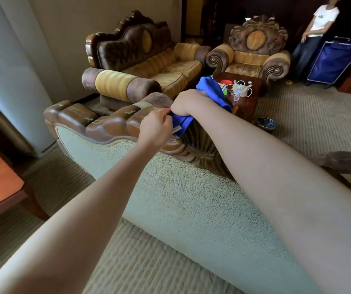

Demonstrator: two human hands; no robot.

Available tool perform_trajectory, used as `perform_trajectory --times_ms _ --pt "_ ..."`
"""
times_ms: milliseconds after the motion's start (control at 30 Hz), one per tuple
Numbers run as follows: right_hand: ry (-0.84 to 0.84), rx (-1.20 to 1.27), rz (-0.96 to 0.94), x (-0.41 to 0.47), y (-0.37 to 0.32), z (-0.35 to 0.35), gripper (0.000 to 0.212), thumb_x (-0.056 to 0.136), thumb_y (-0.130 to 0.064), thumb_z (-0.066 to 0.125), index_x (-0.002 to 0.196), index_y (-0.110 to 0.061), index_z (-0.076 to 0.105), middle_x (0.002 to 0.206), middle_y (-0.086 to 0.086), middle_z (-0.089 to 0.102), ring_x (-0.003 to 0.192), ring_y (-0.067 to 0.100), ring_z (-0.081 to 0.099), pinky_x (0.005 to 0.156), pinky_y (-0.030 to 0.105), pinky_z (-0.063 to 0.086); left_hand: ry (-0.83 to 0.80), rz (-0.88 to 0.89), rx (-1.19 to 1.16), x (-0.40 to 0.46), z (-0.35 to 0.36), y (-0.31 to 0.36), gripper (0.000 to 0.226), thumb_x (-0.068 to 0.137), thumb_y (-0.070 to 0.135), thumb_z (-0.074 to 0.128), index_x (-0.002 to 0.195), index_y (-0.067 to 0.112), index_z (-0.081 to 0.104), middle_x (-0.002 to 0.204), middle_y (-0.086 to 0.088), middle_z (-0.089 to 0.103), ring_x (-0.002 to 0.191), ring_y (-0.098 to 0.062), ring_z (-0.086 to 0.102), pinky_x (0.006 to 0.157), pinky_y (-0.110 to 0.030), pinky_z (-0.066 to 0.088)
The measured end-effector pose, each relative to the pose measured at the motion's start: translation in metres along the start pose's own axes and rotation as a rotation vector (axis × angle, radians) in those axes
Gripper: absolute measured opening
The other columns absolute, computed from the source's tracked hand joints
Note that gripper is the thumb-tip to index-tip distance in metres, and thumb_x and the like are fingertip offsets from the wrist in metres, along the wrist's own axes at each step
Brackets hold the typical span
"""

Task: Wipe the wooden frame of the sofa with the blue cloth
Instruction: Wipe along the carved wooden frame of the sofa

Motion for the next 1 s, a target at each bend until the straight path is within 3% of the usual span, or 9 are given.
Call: perform_trajectory --times_ms 100,233,433,600,767,867,933,1000 --pt "-0.017 0.054 -0.004 0.001 0.008 -0.003 0.042 0.098 -0.033 0.035 0.127 -0.009 0.054 0.129 0.012 0.053 0.117 0.032 0.049 0.095 0.040 0.039 -0.020 -0.016 -0.021 -0.002 0.003 0.005 0.043 0.089 0.026 0.029 0.102 0.006 0.065 0.106 -0.012 0.066 0.104 -0.029 0.055 0.088 -0.038 0.042" --pt "-0.063 0.135 0.017 0.005 0.024 -0.003 0.045 0.096 -0.036 0.039 0.128 -0.007 0.053 0.132 0.013 0.051 0.117 0.032 0.049 0.099 0.040 0.038 -0.068 -0.064 -0.047 -0.004 0.007 0.011 0.037 0.102 0.021 0.032 0.119 0.006 0.061 0.120 -0.012 0.062 0.114 -0.027 0.053 0.092 -0.032 0.037" --pt "-0.130 0.227 -0.037 0.017 0.039 -0.001 0.045 0.094 -0.035 0.040 0.126 -0.006 0.053 0.133 0.014 0.051 0.117 0.032 0.049 0.100 0.040 0.038 -0.160 -0.109 0.017 0.010 0.022 0.021 0.036 0.103 0.024 0.030 0.124 0.013 0.057 0.123 -0.011 0.059 0.117 -0.027 0.050 0.086 -0.028 0.033" --pt "-0.208 0.292 -0.156 0.020 0.051 -0.001 0.045 0.099 -0.033 0.040 0.134 -0.007 0.047 0.137 0.013 0.047 0.118 0.030 0.046 0.089 0.031 0.032 -0.297 -0.191 0.145 0.032 0.030 0.033 0.035 0.102 0.026 0.028 0.109 0.009 0.058 0.120 -0.017 0.058 0.101 -0.024 0.049 0.079 -0.029 0.033" --pt "-0.266 0.432 -0.217 0.026 0.067 0.002 0.044 0.100 -0.032 0.040 0.140 -0.013 0.041 0.142 0.011 0.042 0.126 0.029 0.041 0.101 0.033 0.031 -0.363 -0.284 0.259 0.058 0.041 0.040 0.039 0.100 0.026 0.035 0.120 0.003 0.059 0.126 -0.019 0.057 0.115 -0.034 0.053 0.093 -0.037 0.042" --pt "-0.282 0.608 -0.230 0.030 0.081 0.005 0.040 0.098 -0.032 0.045 0.134 -0.013 0.048 0.132 0.009 0.050 0.114 0.026 0.048 0.097 0.031 0.037 -0.379 -0.291 0.350 0.069 0.051 0.050 0.036 0.099 0.022 0.035 0.117 0.002 0.060 0.123 -0.018 0.058 0.112 -0.033 0.054 0.088 -0.032 0.041" --pt "-0.280 0.761 -0.212 0.036 0.094 0.010 0.031 0.098 -0.031 0.047 0.123 -0.014 0.055 0.109 0.006 0.058 0.094 0.022 0.051 0.081 0.028 0.041 -0.375 -0.269 0.385 0.073 0.059 0.065 0.035 0.101 0.014 0.030 0.121 0.002 0.057 0.123 -0.012 0.057 0.103 -0.023 0.053 0.076 -0.015 0.031" --pt "-0.294 0.906 -0.160 0.042 0.105 0.021 0.029 0.095 -0.035 0.051 0.111 -0.012 0.057 0.086 0.005 0.057 0.083 0.023 0.053 0.069 0.028 0.042 -0.328 -0.258 0.334 0.078 0.066 0.085 0.033 0.102 0.008 0.025 0.118 0.007 0.054 0.109 -0.003 0.048 0.084 -0.010 0.044 0.064 -0.007 0.024"
Point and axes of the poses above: each hand's wrist, its own x-axis towards the middle knuckle, its own z-axis out of the palm, y = z × x, the point moved 8 cm from there along x, towards the middle knuckle
